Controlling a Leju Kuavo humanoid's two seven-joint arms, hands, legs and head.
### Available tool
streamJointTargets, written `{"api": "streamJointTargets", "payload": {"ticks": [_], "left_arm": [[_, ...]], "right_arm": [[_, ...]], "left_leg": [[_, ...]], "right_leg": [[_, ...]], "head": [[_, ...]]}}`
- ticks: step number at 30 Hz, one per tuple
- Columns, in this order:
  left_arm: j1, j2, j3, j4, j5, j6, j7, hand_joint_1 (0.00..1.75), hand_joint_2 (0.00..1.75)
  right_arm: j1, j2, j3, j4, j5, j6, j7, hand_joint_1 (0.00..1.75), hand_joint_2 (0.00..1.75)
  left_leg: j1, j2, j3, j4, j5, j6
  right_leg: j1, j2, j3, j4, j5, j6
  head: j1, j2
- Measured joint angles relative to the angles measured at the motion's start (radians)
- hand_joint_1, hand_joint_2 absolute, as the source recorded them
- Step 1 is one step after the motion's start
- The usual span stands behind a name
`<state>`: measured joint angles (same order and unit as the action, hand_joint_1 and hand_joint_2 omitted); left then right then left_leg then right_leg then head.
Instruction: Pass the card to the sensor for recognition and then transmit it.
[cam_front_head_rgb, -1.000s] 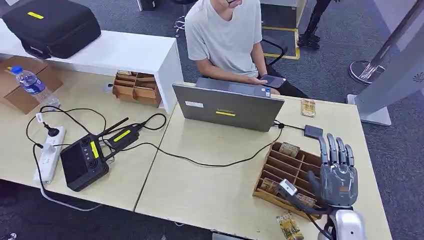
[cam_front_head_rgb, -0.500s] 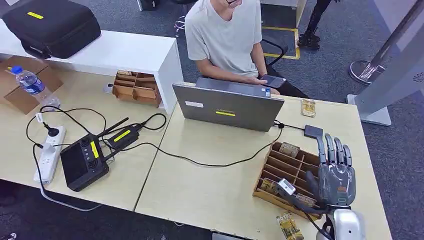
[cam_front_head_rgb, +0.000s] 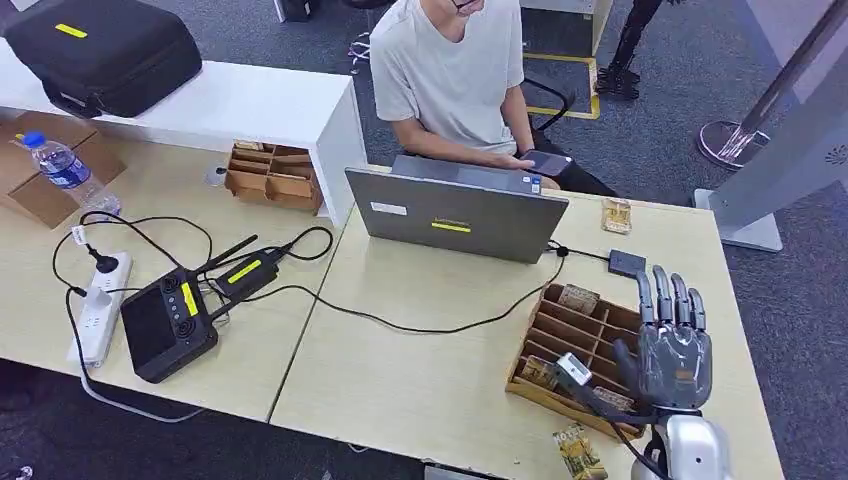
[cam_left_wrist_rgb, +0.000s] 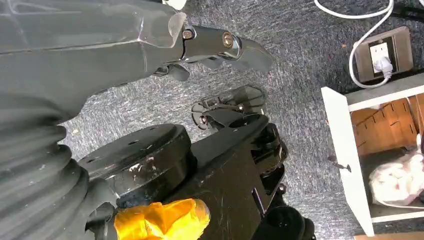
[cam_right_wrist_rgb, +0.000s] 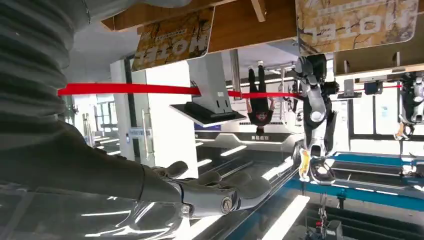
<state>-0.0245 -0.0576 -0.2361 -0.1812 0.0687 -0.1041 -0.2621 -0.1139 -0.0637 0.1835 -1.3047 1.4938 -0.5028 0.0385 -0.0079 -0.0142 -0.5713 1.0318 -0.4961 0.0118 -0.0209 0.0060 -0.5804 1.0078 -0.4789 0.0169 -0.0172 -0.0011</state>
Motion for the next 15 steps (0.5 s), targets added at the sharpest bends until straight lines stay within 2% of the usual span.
{"api": "streamJointTargets", "payload": {"ticks": [15], "left_arm": [[0.000, 0.001, 0.000, 0.000, 0.000, 0.000, 0.000, 0.00, 1.75]], "right_arm": [[0.000, -0.008, -0.011, 0.001, 0.000, 0.000, 0.002, 0.00, 1.75]], "left_leg": [[0.000, 0.000, 0.000, 0.000, 0.000, 0.000]], "right_leg": [[0.000, 0.000, 0.000, 0.000, 0.000, 0.000]], "head": [[0.000, 0.000]]}}
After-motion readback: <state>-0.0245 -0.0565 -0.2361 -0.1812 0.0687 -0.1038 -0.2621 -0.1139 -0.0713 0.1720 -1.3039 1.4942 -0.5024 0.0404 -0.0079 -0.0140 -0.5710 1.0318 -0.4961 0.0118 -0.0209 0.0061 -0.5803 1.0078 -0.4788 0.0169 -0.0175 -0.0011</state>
